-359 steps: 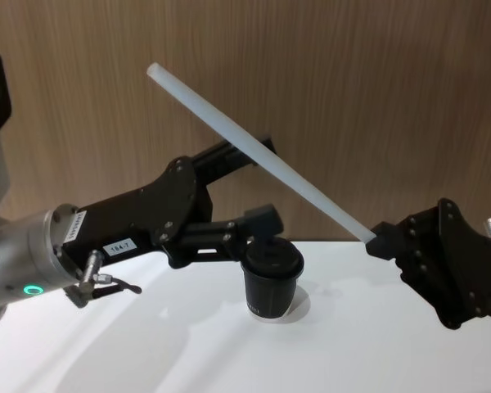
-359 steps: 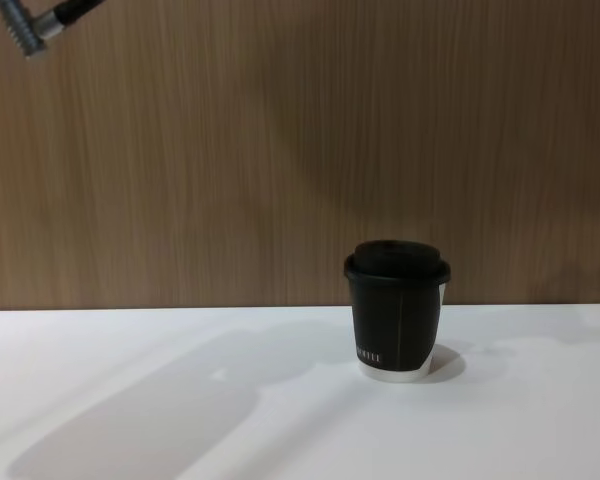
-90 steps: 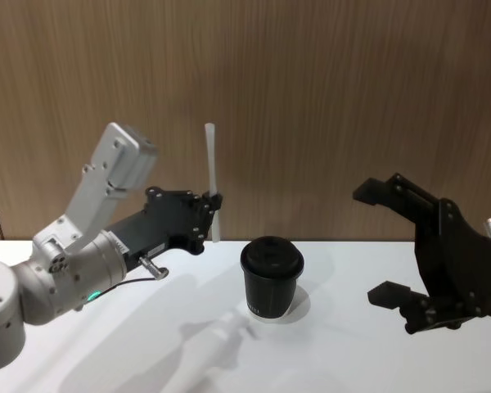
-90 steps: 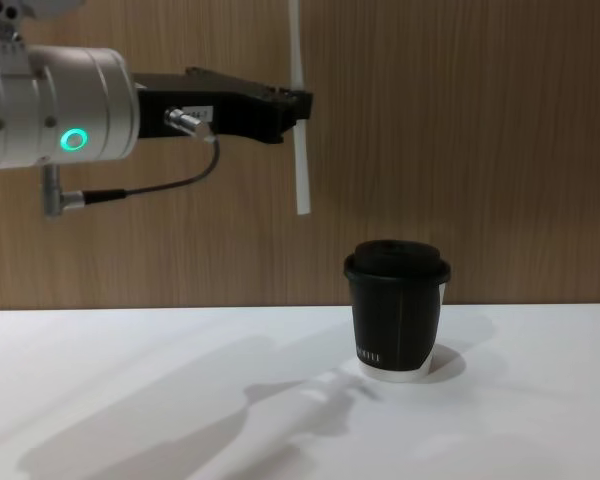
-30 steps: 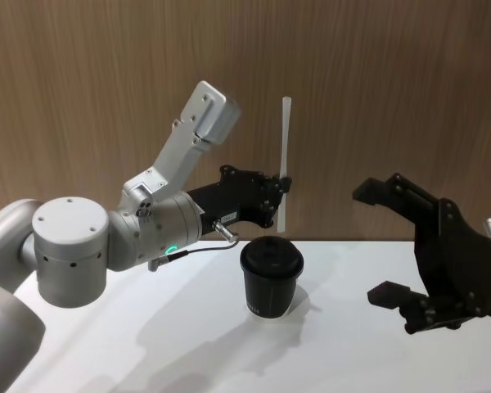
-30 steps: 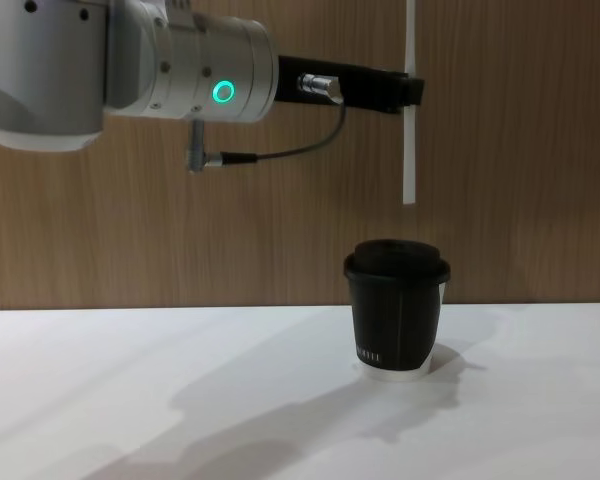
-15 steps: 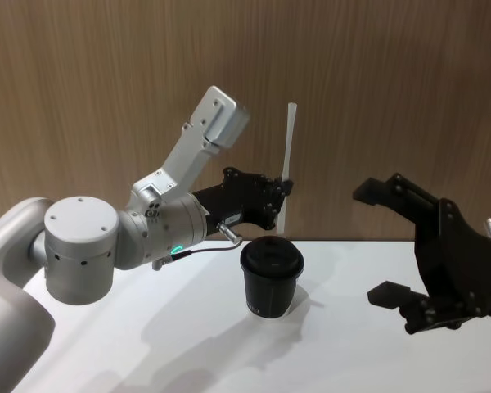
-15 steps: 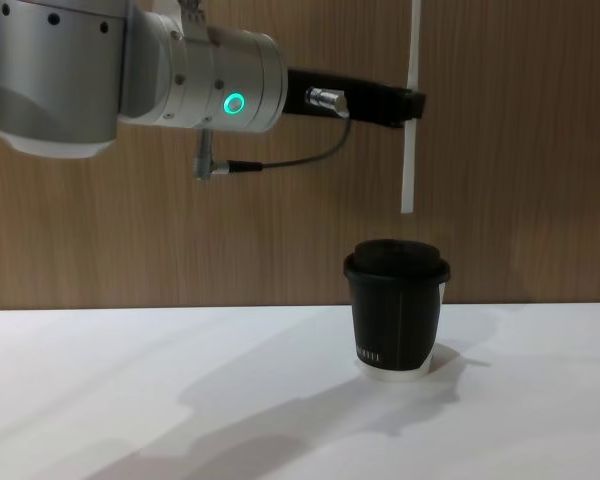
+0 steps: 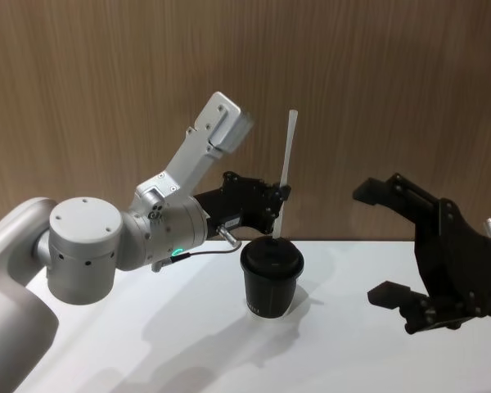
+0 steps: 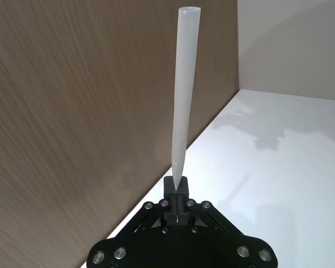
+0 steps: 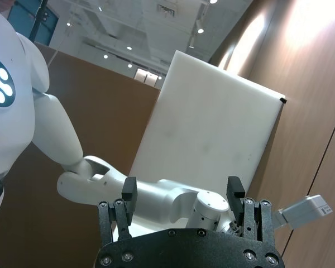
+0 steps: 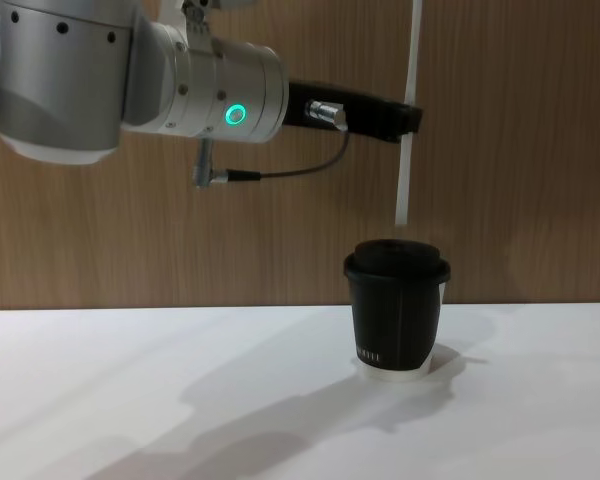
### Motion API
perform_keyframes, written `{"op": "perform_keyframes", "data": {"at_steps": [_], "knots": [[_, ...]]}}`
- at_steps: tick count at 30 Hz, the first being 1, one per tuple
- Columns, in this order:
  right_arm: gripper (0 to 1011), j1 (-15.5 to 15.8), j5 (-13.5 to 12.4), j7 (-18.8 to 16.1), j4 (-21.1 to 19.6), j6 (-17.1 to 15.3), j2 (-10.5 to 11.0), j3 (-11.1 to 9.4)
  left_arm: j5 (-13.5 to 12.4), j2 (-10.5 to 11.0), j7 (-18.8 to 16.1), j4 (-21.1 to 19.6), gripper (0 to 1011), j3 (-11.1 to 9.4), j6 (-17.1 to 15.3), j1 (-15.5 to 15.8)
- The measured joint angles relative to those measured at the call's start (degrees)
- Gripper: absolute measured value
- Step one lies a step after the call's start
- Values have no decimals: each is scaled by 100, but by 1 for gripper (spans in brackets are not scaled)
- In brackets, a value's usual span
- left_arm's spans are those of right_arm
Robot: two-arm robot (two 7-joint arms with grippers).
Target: Pick up the straw with one hand, pass it to the other hand, and insert it into the cup.
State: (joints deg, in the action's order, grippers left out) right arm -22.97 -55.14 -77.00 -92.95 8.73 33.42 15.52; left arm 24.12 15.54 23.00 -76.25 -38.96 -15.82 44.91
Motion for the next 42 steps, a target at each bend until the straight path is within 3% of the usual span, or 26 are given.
{"op": "perform_keyframes", "data": {"at_steps": [42], "knots": [[1001, 0, 0, 0, 0, 0, 0, 0, -272, -321, 149, 751, 10, 34, 143, 153]]}}
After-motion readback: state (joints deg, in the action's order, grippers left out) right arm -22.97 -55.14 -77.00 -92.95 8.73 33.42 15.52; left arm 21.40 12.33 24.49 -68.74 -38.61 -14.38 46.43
